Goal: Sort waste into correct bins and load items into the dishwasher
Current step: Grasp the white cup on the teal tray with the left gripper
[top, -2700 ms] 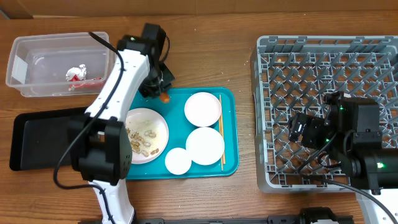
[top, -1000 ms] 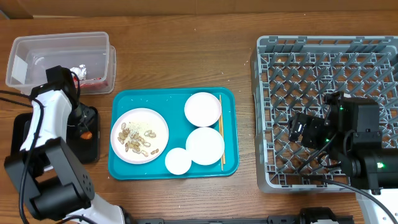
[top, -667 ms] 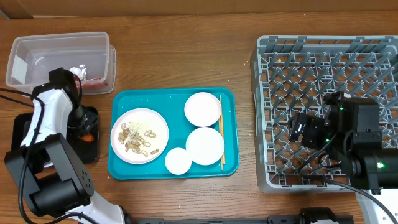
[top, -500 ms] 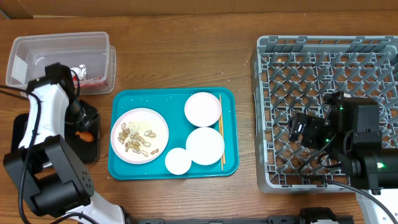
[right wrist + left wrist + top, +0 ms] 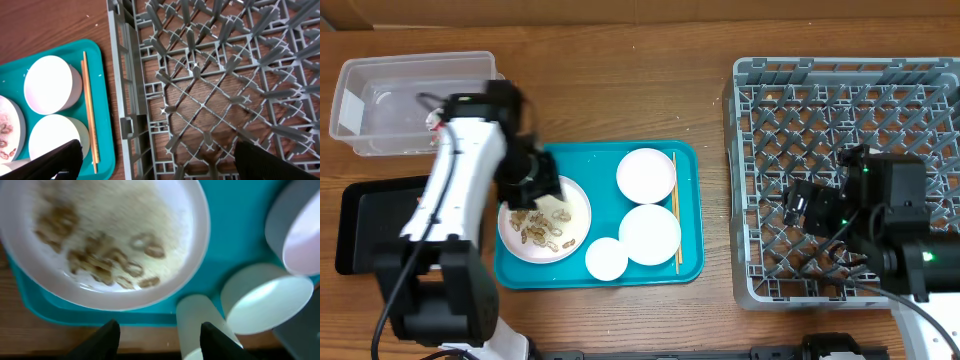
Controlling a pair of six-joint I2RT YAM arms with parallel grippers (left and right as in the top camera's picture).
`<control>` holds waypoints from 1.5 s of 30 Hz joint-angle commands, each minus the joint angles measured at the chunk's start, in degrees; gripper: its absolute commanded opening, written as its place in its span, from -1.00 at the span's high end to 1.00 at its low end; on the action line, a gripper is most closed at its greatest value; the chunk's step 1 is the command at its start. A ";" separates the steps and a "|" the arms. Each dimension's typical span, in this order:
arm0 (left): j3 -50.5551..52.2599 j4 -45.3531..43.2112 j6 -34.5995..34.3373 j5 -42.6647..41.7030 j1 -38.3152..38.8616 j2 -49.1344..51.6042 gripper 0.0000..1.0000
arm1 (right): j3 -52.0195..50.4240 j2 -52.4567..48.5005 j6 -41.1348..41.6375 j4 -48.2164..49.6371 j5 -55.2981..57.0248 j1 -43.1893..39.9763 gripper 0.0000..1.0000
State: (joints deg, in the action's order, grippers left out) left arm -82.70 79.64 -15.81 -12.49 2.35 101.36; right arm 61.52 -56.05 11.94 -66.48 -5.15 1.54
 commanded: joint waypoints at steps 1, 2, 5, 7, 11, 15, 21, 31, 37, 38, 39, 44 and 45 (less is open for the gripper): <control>-0.28 2.54 2.54 1.03 7.13 -1.40 -0.08 | 1.60 -1.29 -0.35 0.13 -0.28 -0.07 -1.00; -0.28 3.30 2.54 1.66 8.52 -1.40 -0.08 | 1.60 -1.49 -0.35 0.09 -0.28 -0.07 -1.00; -0.17 5.70 1.88 4.52 12.74 -1.40 -0.09 | 1.60 -2.12 -0.35 -0.33 -0.26 -0.07 -1.00; 0.04 6.56 1.42 5.57 14.91 -1.40 -0.10 | 1.60 -2.23 -0.35 -0.50 -0.26 -0.07 -1.00; 1.18 6.91 1.01 5.66 18.27 -1.40 -0.11 | 1.60 -2.25 -0.37 -0.61 -0.24 -0.07 -1.00; 3.72 5.90 0.22 5.66 20.17 -1.40 -0.11 | 1.60 -2.25 -0.35 -0.83 -0.24 -0.07 -1.00; 10.21 1.84 -2.67 6.51 20.55 -1.40 -0.10 | 1.60 -2.25 -0.37 -1.20 -0.24 -0.07 -1.00; 11.43 -2.62 -2.99 6.82 20.44 -1.40 0.91 | 1.60 -2.25 -0.37 -1.25 -0.24 -0.07 -1.00; 5.25 2.89 -1.86 8.46 18.16 -1.40 0.91 | 1.60 -2.25 -0.37 -1.49 -0.24 -0.07 -1.00; 3.56 4.37 -1.62 8.35 17.38 -1.40 0.92 | 1.60 -2.25 -0.37 -1.49 -0.24 -0.07 -1.00; 1.99 5.51 -1.09 7.72 16.72 -1.40 0.92 | 1.60 -2.25 -0.37 -1.44 -0.24 -0.07 -1.00; -6.99 4.96 7.26 -9.97 13.97 -1.40 0.92 | 1.60 -2.27 -0.37 0.35 -0.15 -0.07 -1.00; -7.67 2.95 7.30 -14.27 13.68 -1.40 0.92 | 1.60 -2.27 -0.35 1.22 0.20 -0.07 -1.00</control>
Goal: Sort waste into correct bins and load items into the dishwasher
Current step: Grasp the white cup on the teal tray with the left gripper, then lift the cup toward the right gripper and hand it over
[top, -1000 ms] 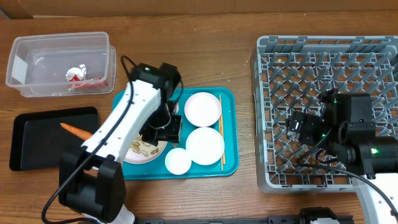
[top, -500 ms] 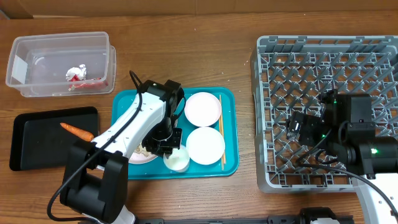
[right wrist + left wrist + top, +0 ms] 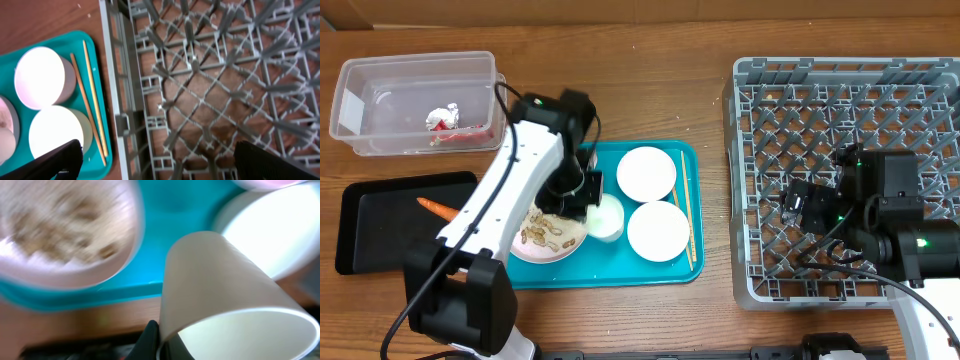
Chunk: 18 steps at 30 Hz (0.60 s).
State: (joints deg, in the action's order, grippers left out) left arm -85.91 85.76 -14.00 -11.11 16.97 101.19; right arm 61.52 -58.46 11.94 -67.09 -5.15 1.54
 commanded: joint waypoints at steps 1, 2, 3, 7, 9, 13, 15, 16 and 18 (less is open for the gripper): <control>-4.70 -5.29 5.51 -19.78 -1.01 -1.22 0.91 | 1.60 0.07 -0.33 2.73 0.44 -0.07 -1.00; -4.68 -8.09 5.51 -24.83 -0.98 -1.22 0.92 | 1.60 -0.15 -0.28 4.11 0.61 -0.07 -1.00; -4.61 -10.86 5.53 -29.68 -0.96 -1.18 0.92 | 1.60 -0.42 -0.11 5.33 0.61 -0.07 -1.00; -4.46 -22.08 5.38 -47.65 0.04 -1.16 0.92 | 1.57 -2.97 -0.24 10.67 -4.98 -0.07 -1.00; -4.48 -27.93 3.32 -54.05 0.63 -1.16 0.92 | 1.57 -5.81 -4.07 14.10 -16.50 -0.07 -1.00; -4.46 -28.59 2.23 -54.95 0.63 -1.16 0.92 | 1.57 -10.34 -7.96 19.69 -35.34 -0.46 -1.00; -4.46 -28.57 2.23 -55.93 0.61 -1.16 0.92 | 1.57 -12.15 -7.96 22.77 -40.94 -1.20 -1.00; -4.48 -28.61 2.23 -56.50 0.61 -1.16 0.92 | 1.57 -12.74 -7.98 24.00 -43.08 -1.53 -1.00; -4.46 -28.65 2.25 -57.40 0.61 -1.16 0.92 | 1.57 -14.14 -9.64 26.80 -49.51 -2.36 -1.00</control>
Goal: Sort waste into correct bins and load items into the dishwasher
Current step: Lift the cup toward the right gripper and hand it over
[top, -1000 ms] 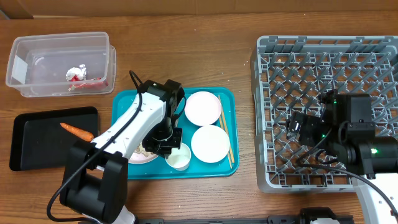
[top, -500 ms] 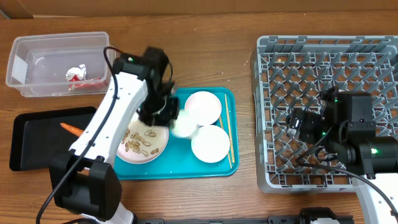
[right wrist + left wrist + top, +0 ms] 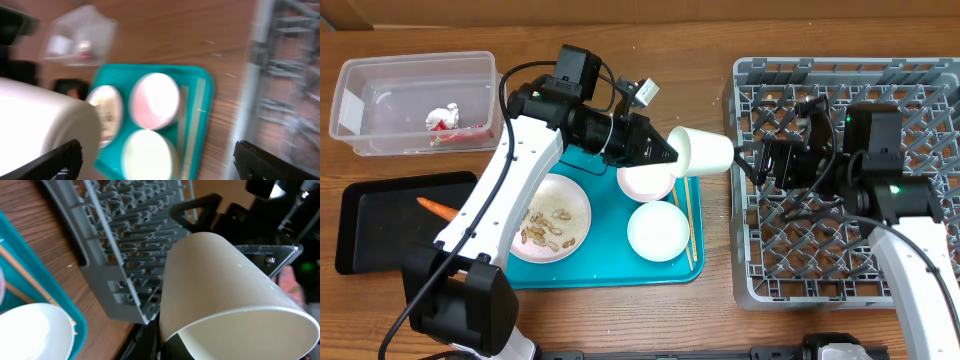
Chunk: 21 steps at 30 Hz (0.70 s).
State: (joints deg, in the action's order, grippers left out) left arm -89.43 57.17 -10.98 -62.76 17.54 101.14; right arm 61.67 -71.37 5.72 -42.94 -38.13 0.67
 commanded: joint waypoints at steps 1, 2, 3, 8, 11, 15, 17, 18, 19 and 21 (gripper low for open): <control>-0.94 -0.07 -0.76 -5.70 0.04 -1.11 0.92 | 1.42 -1.77 -4.37 3.67 -19.61 -1.95 -1.00; -0.94 -0.07 -0.76 -5.68 0.04 -1.11 0.92 | 1.42 -2.21 -4.76 4.35 -21.70 -2.34 -1.00; -0.94 -0.13 -0.76 -5.68 0.04 -1.11 0.92 | 1.42 -2.62 -4.83 5.05 -23.98 -2.91 -1.00; -0.94 -1.31 -0.85 -5.68 -0.31 -1.11 0.92 | 1.42 -3.17 -6.21 4.90 -26.29 -6.08 -1.00; -0.94 -2.45 -2.16 -5.68 -0.70 -1.11 0.92 | 1.42 -3.17 -6.45 5.38 -29.97 -8.81 -1.00; -0.94 -3.58 -2.82 -5.68 -0.74 -1.11 0.92 | 1.40 -3.17 -11.32 5.16 -40.57 -12.04 -1.00; -0.96 -4.07 -3.43 -5.70 -0.74 -1.11 0.92 | 1.40 -3.19 -12.22 5.01 -43.30 -12.63 -1.00; -0.94 -4.42 -3.54 -5.84 -0.74 -1.11 0.91 | 1.40 -3.23 -12.22 4.98 -43.41 -12.63 -1.00; -0.96 -4.74 -4.04 -5.95 -0.66 -1.11 0.92 | 1.40 -3.23 -12.22 4.94 -43.41 -12.35 -1.00; -0.96 -5.33 -4.48 -7.10 -0.44 -1.11 0.92 | 1.36 -3.52 -12.22 5.01 -43.41 -11.52 -1.00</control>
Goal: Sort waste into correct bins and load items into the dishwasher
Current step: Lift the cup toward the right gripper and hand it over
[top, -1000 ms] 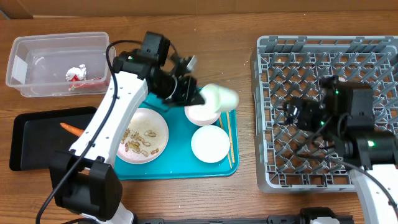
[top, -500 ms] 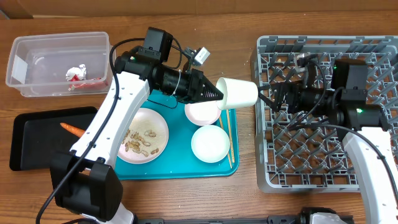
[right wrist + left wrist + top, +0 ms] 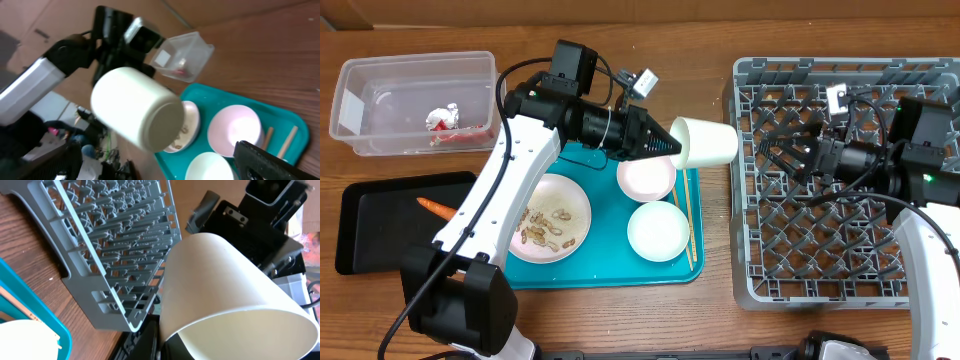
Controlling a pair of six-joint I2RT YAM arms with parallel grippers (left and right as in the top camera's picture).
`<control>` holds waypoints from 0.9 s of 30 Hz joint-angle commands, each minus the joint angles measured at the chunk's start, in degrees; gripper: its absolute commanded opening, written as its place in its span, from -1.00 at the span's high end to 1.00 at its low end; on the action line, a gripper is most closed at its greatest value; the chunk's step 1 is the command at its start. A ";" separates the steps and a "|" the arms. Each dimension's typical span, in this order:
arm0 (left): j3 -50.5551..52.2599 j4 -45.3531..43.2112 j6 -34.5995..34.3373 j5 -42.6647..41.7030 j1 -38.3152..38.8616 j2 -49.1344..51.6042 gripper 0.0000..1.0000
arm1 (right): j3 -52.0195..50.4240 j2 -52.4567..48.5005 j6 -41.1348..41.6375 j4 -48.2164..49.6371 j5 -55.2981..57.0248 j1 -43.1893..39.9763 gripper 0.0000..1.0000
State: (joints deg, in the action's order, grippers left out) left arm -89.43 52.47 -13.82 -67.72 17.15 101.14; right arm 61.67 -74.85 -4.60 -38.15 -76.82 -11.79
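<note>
A white cup (image 3: 705,142) hangs on its side in the air between the teal tray (image 3: 610,268) and the grey dish rack (image 3: 745,290). My left gripper (image 3: 670,143) is shut on its rim, the cup's base pointing toward the rack. The left wrist view shows the cup (image 3: 220,290) large, with the rack (image 3: 115,245) beyond it. My right gripper (image 3: 782,157) stands open over the rack's left part, facing the cup with a gap between them. In the right wrist view the cup's (image 3: 135,112) base is toward me.
On the tray are a plate of peanut shells (image 3: 548,218), two white bowls (image 3: 646,178) (image 3: 658,231) and chopsticks (image 3: 688,215). A clear bin (image 3: 415,105) with scraps stands at the back left. A black tray (image 3: 370,225) holds a carrot (image 3: 438,209).
The cup sits a little higher in my left gripper. My right arm has drawn back to the right, and its gripper now points level at the cup from farther off.
My left gripper was open over the plate, next to the cup standing on the tray's front. Then it was shut on the cup at the tray. Then the cup was held sideways off the tray's right edge, facing my right gripper, where it still hangs.
</note>
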 commanded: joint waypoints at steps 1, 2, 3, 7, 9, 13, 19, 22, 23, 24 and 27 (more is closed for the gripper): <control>-0.96 -0.94 -1.62 -3.08 0.13 -1.11 0.92 | 1.36 -0.20 -1.90 0.24 -4.74 1.27 -1.00; -0.96 -1.18 -1.62 -3.93 0.31 -1.11 0.91 | 1.36 -0.44 -1.90 0.35 -4.72 1.77 -1.00; -0.96 -1.44 -1.64 -4.46 0.55 -1.11 0.92 | 1.36 -0.72 -1.90 0.39 -4.72 2.21 -1.00; -0.96 -1.75 -1.66 -5.64 1.57 -1.11 0.92 | 1.36 -1.84 -1.90 0.46 -4.72 3.48 -1.00; -0.96 -1.84 -1.68 -5.68 2.14 -1.11 0.92 | 1.36 -2.12 -1.88 0.68 -4.74 4.04 -1.00; -0.96 -2.25 -1.68 -5.84 4.11 -1.11 0.92 | 1.36 -2.21 -1.86 2.21 -4.74 5.44 -1.00; -0.96 -5.38 -3.89 -5.75 5.46 -1.11 0.92 | 1.36 -2.21 -1.81 2.34 -6.19 5.70 -0.99; -0.96 -7.82 -5.57 -5.60 5.53 -1.11 0.92 | 1.36 -2.21 -1.60 2.27 -6.88 5.70 -0.82; -0.96 -8.24 -6.01 -5.44 5.53 -1.11 0.91 | 1.36 -2.21 -1.62 2.19 -6.88 5.70 -0.73; -0.96 -8.39 -6.01 -5.33 5.53 -1.11 0.92 | 1.36 -2.21 -1.62 2.10 -6.88 5.70 -0.67; -0.96 -8.37 -5.99 -5.33 5.64 -1.11 0.92 | 1.36 -2.21 -1.62 2.14 -6.88 5.70 -0.52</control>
State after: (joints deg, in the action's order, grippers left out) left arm -89.43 44.34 -18.59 -71.50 22.41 101.14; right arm 61.69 -77.17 -6.04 -36.07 -83.05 -6.31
